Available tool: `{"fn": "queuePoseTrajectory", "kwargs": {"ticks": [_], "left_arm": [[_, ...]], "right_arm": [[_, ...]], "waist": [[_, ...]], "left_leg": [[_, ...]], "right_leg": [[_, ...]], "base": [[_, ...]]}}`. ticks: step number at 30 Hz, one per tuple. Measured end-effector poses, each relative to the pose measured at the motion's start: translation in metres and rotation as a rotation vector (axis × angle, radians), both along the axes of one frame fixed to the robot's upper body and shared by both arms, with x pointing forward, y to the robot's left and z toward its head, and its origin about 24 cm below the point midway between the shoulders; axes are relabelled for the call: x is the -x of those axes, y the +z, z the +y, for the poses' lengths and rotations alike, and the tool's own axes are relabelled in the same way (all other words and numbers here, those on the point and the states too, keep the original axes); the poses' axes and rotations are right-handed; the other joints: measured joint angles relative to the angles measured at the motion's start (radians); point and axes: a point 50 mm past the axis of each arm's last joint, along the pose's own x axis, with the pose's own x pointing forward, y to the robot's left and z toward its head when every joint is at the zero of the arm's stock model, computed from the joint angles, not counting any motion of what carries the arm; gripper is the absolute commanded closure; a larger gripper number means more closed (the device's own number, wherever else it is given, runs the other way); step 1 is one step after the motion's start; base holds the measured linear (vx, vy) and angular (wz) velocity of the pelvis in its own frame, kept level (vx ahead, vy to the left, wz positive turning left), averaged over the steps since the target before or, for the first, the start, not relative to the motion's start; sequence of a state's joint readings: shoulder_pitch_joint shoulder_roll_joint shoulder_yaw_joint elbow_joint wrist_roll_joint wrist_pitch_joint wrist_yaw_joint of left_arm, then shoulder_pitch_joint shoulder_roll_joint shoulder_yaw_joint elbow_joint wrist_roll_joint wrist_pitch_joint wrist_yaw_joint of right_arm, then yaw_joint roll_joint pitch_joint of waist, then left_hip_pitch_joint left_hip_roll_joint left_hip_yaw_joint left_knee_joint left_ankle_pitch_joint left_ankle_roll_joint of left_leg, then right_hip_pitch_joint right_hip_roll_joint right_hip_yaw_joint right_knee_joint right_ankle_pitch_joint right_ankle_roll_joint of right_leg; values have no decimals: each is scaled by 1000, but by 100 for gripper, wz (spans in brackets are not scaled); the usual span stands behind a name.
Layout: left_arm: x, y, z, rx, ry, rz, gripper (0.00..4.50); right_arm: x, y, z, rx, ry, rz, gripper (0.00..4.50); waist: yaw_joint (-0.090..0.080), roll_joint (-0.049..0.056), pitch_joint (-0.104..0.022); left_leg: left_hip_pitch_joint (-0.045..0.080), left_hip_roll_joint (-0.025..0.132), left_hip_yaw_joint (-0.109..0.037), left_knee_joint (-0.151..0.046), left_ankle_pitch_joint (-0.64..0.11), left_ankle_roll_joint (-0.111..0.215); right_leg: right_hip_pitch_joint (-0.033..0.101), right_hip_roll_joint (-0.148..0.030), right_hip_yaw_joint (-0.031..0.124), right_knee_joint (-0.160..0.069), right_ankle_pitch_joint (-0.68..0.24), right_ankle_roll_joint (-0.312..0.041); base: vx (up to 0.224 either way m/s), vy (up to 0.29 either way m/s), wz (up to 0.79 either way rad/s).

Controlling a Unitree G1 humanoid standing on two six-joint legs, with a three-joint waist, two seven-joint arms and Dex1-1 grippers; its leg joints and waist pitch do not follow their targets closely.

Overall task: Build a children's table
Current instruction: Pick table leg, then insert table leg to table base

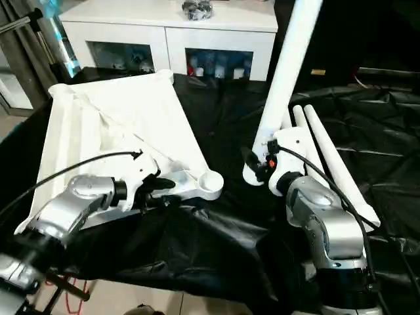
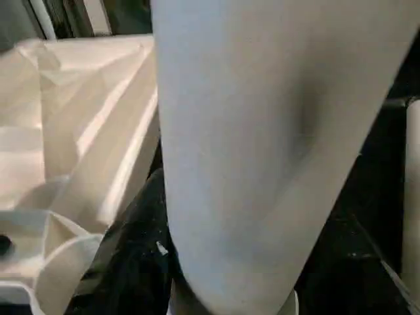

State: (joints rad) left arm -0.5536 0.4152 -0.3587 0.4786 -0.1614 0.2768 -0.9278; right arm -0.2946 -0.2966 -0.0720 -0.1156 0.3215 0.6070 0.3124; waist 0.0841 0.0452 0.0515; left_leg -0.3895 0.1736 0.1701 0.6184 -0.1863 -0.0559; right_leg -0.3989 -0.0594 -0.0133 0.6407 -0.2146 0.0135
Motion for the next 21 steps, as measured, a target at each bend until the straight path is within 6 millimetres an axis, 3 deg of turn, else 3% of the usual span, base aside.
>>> {"fn": "queuePoseTrajectory", "kwargs": {"ticks": [13, 21], "left_arm": [[3, -1, 3, -24, -42, 71, 374], [5, 1, 1, -16, -48, 102, 437]], "right_arm": [[1, 4, 3, -17, 35, -20, 260], [8, 3, 17, -59, 260, 52, 260]], "waist": [[-2, 12, -2], [-3, 12, -1]], "left_leg": [[1, 0, 0, -1, 0, 0], [1, 0, 1, -2, 0, 0]], "right_leg": [[0, 0, 0, 0, 0, 0], [0, 0, 0, -1, 0, 0]], "base": [[0, 0, 0], [0, 0, 0]]}}
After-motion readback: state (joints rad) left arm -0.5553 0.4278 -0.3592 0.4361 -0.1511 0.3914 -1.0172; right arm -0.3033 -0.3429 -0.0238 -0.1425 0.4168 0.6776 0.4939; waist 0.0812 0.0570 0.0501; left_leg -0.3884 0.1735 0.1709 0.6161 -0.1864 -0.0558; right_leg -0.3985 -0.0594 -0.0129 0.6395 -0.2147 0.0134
